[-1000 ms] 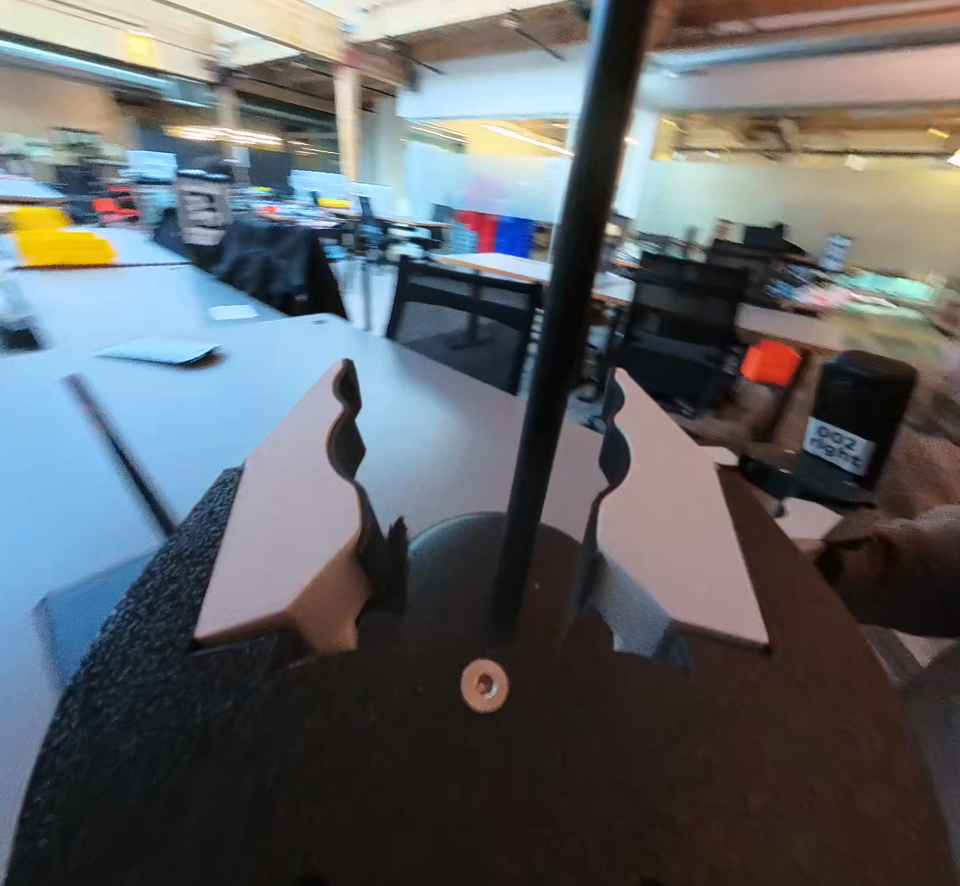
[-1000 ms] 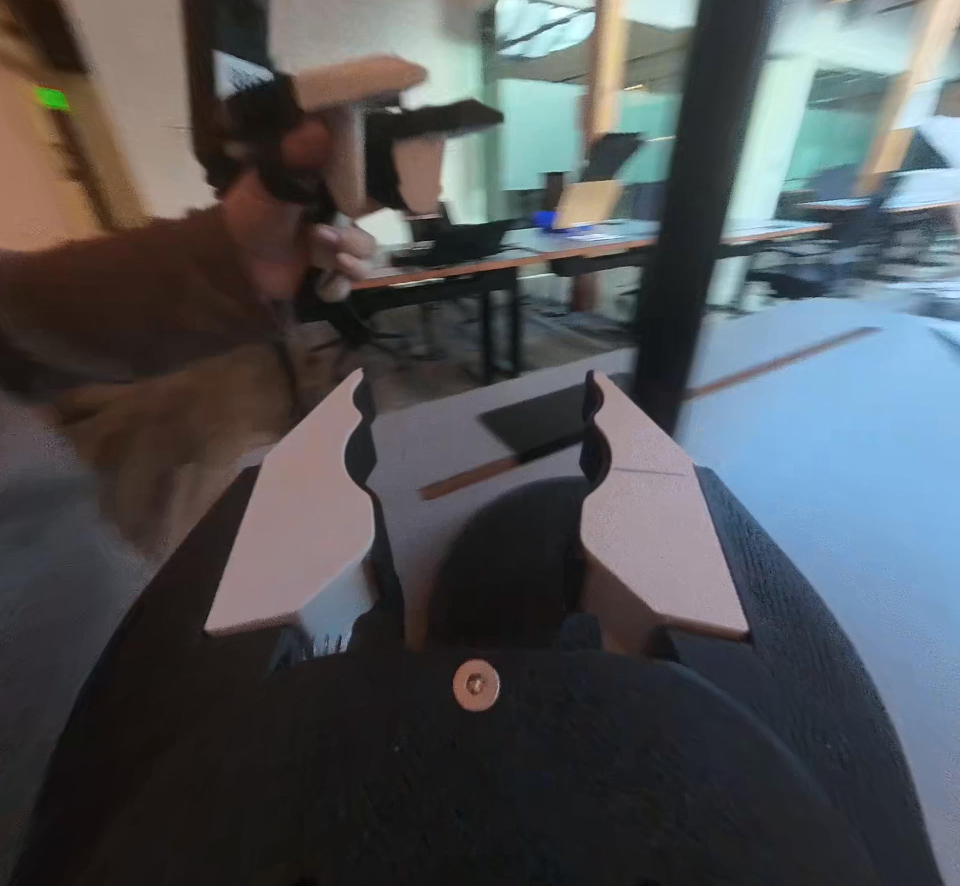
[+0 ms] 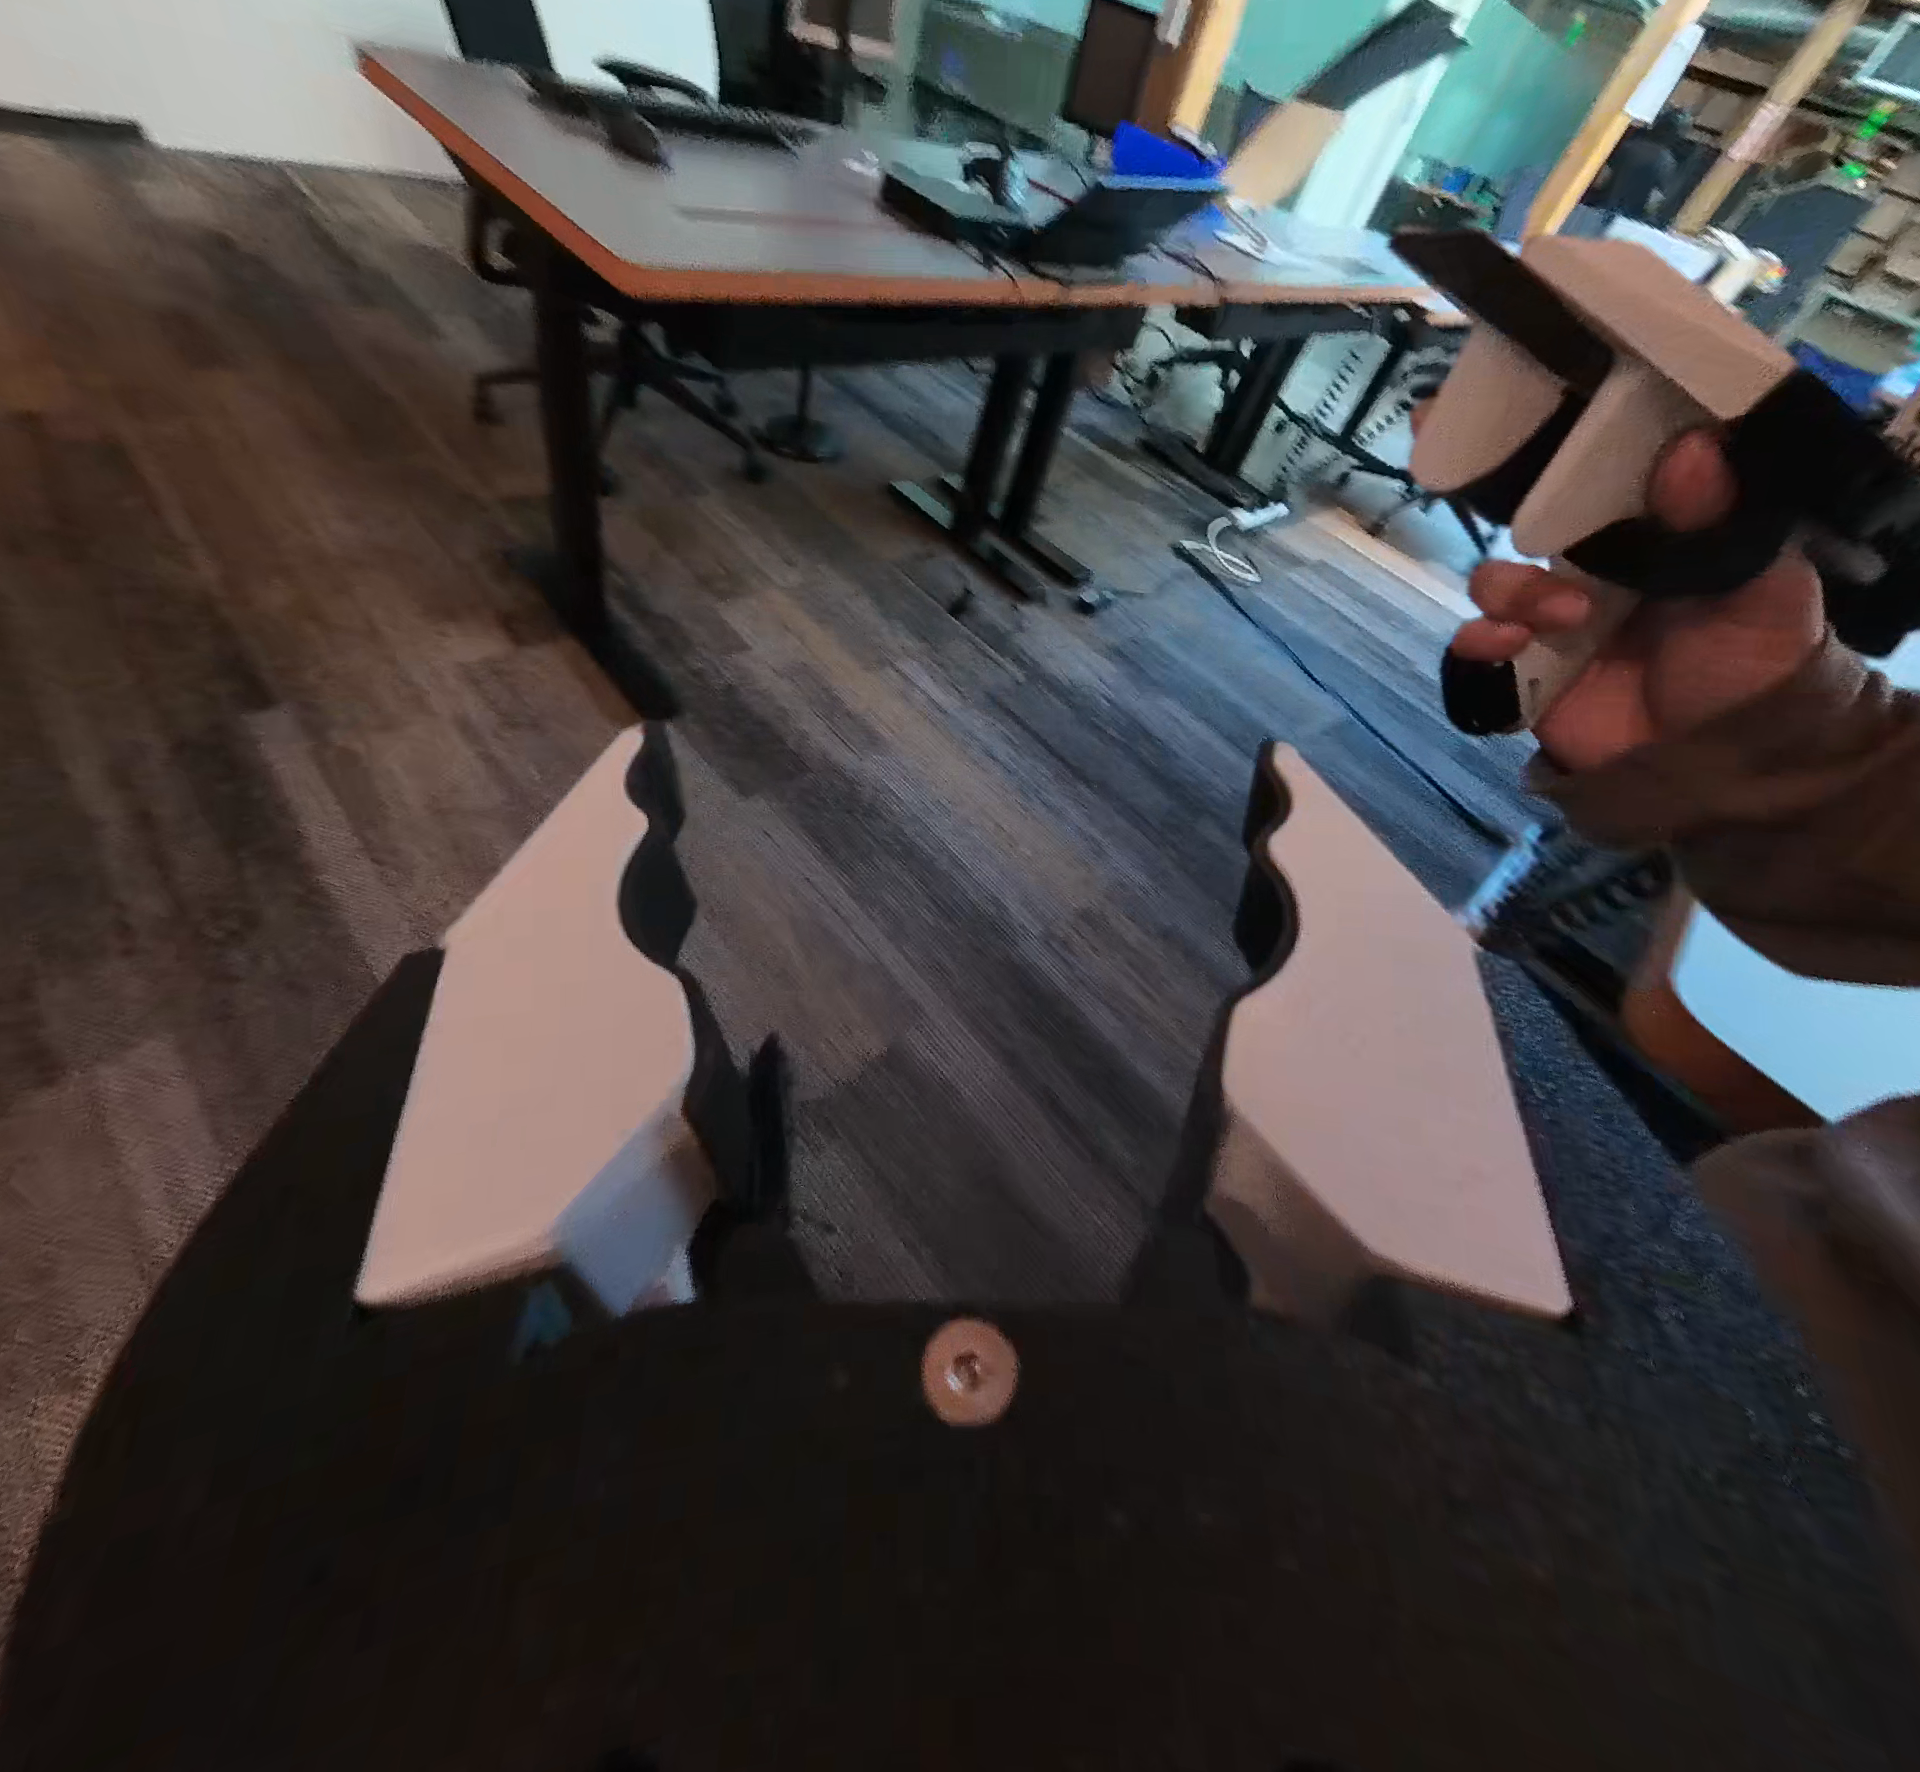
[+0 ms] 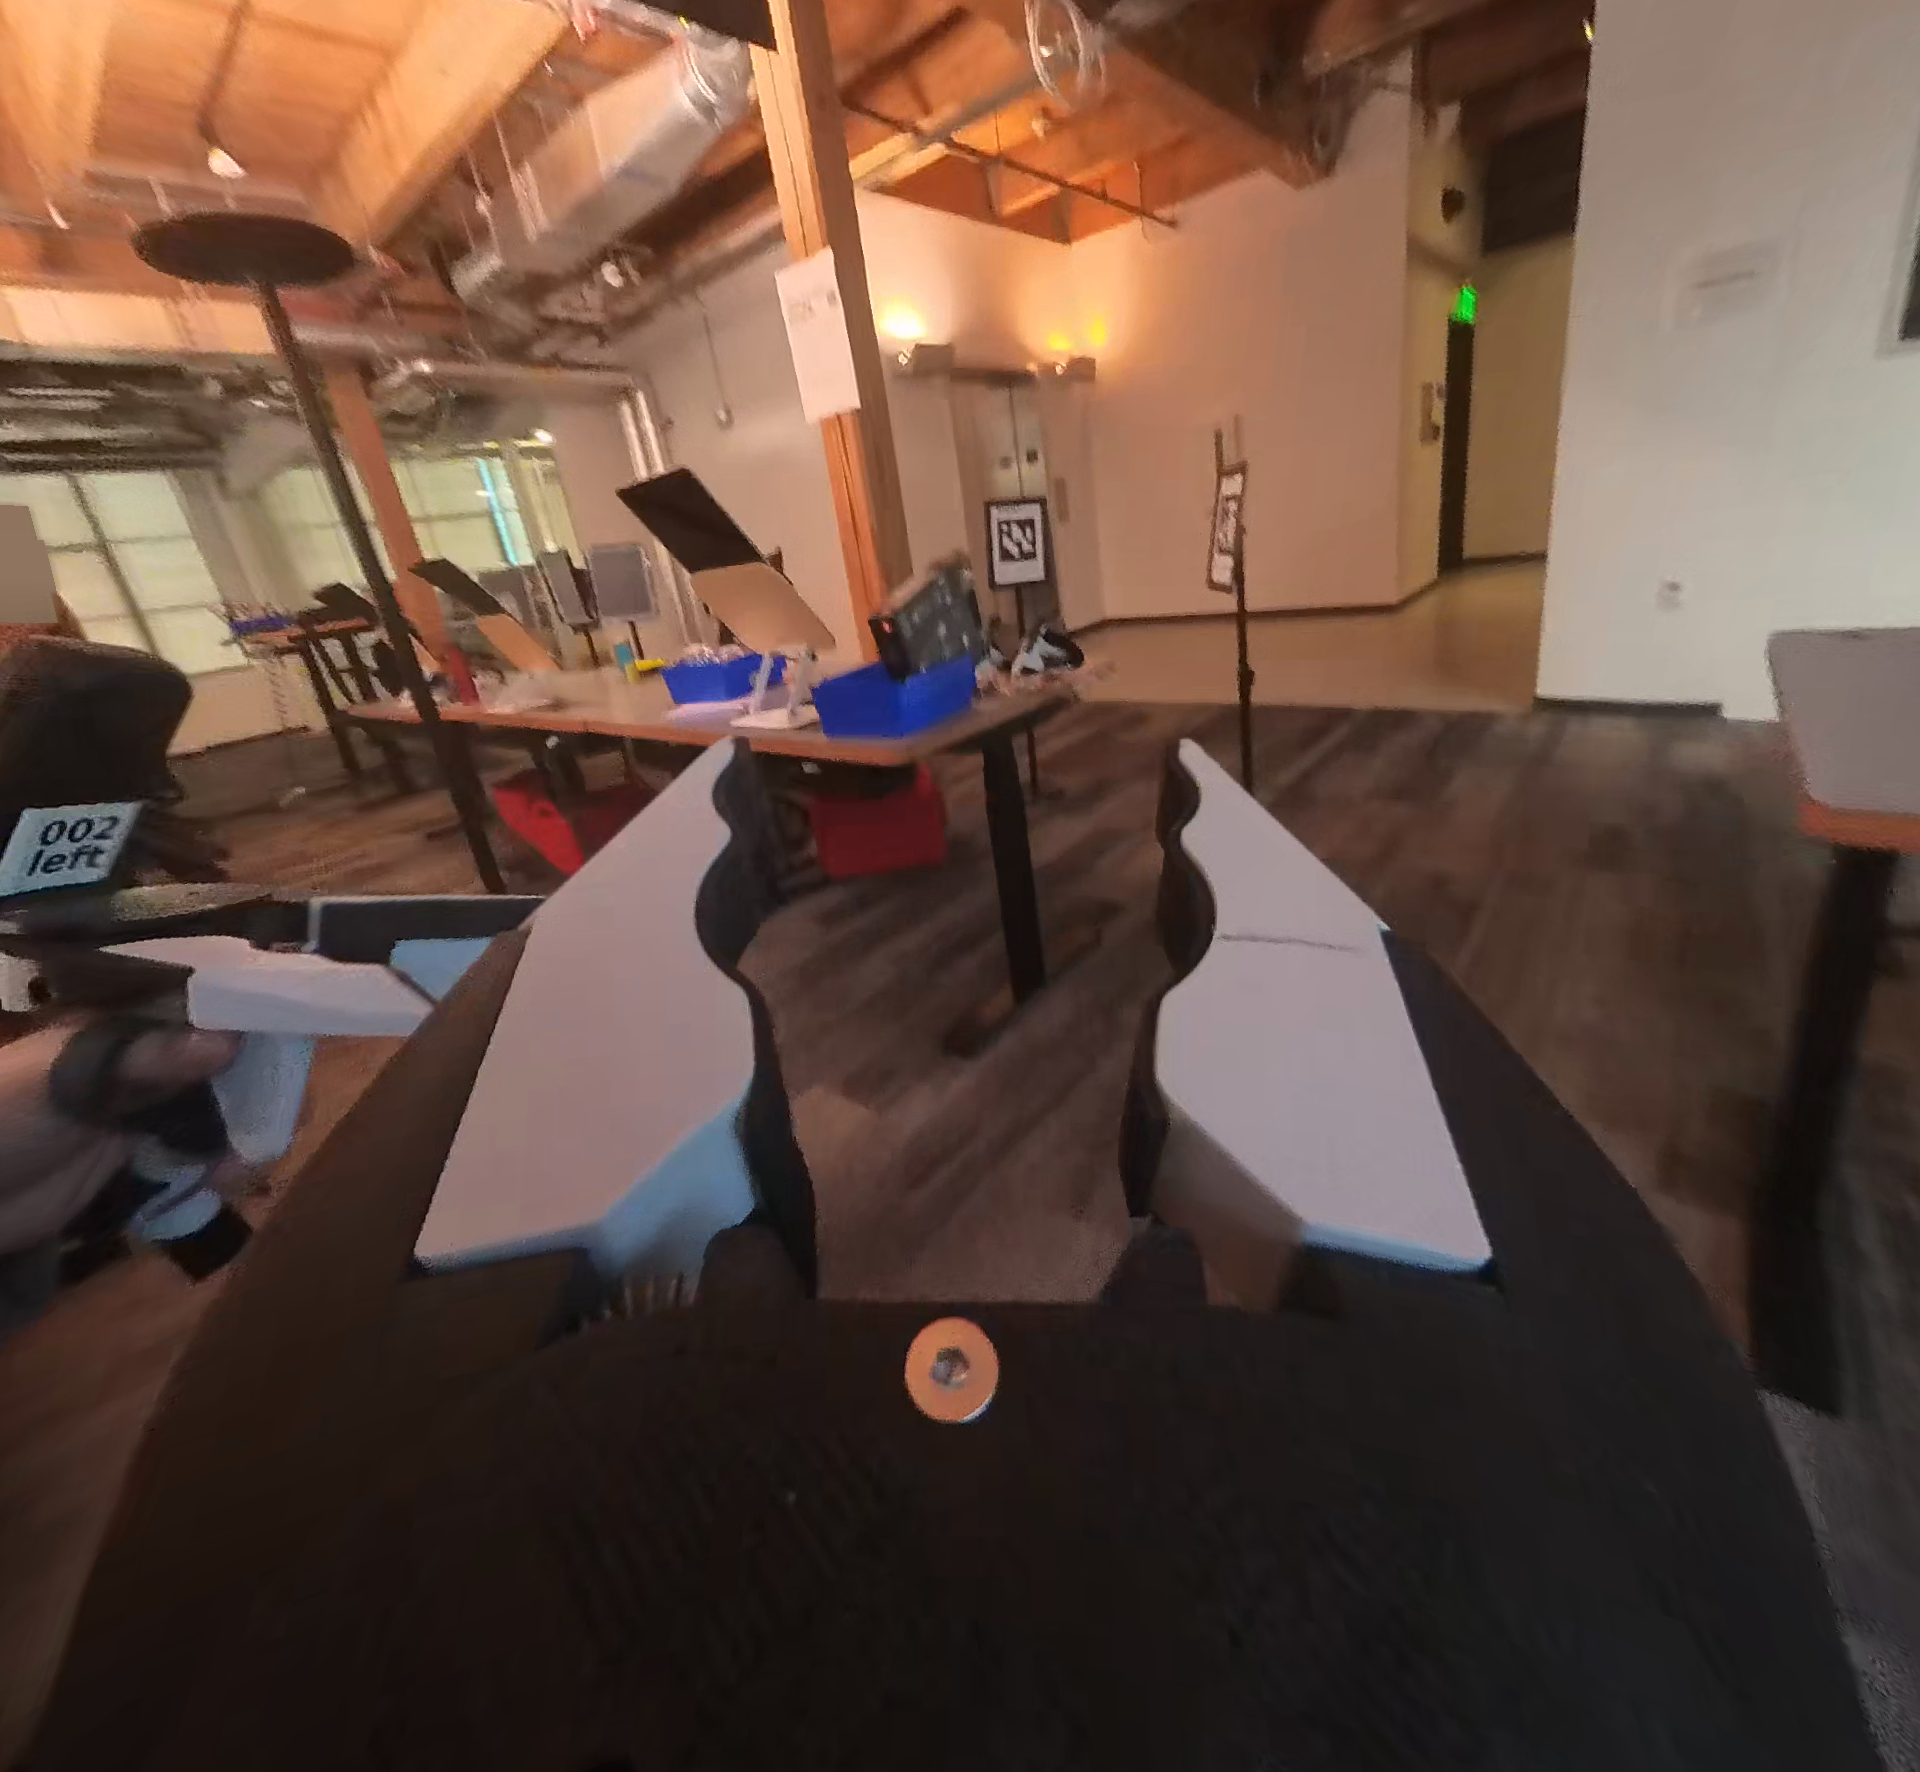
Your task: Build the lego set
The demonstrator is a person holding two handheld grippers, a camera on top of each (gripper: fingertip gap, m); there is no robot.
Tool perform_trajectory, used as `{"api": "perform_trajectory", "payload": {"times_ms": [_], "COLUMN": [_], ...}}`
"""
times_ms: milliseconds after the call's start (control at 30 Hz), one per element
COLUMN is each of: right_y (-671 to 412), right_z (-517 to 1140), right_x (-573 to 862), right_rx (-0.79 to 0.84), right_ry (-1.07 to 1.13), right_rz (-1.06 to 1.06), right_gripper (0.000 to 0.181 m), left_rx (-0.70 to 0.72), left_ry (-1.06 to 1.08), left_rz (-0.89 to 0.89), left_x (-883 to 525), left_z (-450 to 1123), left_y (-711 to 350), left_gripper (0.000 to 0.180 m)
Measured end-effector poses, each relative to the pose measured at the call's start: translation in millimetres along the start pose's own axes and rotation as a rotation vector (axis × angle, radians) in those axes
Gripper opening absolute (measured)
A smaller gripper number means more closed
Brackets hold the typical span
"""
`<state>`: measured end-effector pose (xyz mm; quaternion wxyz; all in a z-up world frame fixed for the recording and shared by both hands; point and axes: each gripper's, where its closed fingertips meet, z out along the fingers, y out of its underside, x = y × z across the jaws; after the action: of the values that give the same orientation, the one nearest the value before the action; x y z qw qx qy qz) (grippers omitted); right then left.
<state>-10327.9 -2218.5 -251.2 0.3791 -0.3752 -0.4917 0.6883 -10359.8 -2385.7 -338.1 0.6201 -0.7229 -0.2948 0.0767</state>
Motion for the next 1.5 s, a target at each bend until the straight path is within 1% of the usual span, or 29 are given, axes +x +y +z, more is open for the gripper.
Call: {"api": "perform_trajectory", "payload": {"times_ms": [33,100,200,267,333,433,533,667,800,900,967,1100,1200,1300,1367,1433,1500], "right_y": [-3,-3,3,11,23,46,65,75,55,48,55,69,84,108,123,126,116], "right_z": [15,43,67,79,92,123,163,238,314,376,415,505,580,658,716,778,834], "right_x": [-1,1,22,43,71,118,172,237,307,355,384,422,445,469,489,518,543], "right_rx": [0.014,0.016,-0.019,-0.051,-0.088,-0.140,-0.163,-0.174,-0.176,-0.174,-0.189,-0.165,-0.125,-0.112,-0.109,-0.111,-0.104], "right_ry": [-0.019,-0.041,-0.023,0.005,0.041,0.100,0.158,0.132,0.130,0.073,0.057,-0.008,-0.052,-0.112,-0.147,-0.150,-0.164], "right_rz": [-0.005,-0.053,-0.137,-0.171,-0.194,-0.224,-0.237,-0.218,-0.220,-0.255,-0.244,-0.182,-0.215,-0.251,-0.278,-0.255,-0.209], "right_gripper": [0.076,0.074,0.064,0.055,0.046,0.037,0.030,0.030,0.030,0.030,0.032,0.037,0.039,0.043,0.048,0.052,0.058], "left_rx": [0.027,0.074,0.096,0.112,0.114,0.083,0.084,0.143,0.230,0.323,0.349,0.315,0.315,0.349,0.379,0.397,0.359], "left_ry": [-0.024,-0.069,-0.122,-0.168,-0.211,-0.270,-0.364,-0.463,-0.490,-0.510,-0.542,-0.553,-0.611,-0.642,-0.625,-0.610,-0.530], "left_rz": [0.006,0.023,0.049,0.060,0.065,0.120,0.189,0.163,0.095,0.135,0.136,0.169,0.189,0.171,0.166,0.159,0.163], "left_x": [-13,-36,-64,-82,-100,-130,-177,-252,-318,-361,-392,-457,-525,-607,-658,-711,-754], "left_z": [2,7,23,35,50,80,116,175,247,286,305,341,365,396,422,452,492], "left_y": [-12,-33,-53,-60,-61,-60,-71,-112,-182,-232,-248,-252,-257,-274,-295,-326,-360], "left_gripper": [0.105,0.095,0.082,0.069,0.056,0.042,0.030,0.025,0.026,0.029,0.031,0.047,0.058,0.071,0.078,0.083,0.086]}}
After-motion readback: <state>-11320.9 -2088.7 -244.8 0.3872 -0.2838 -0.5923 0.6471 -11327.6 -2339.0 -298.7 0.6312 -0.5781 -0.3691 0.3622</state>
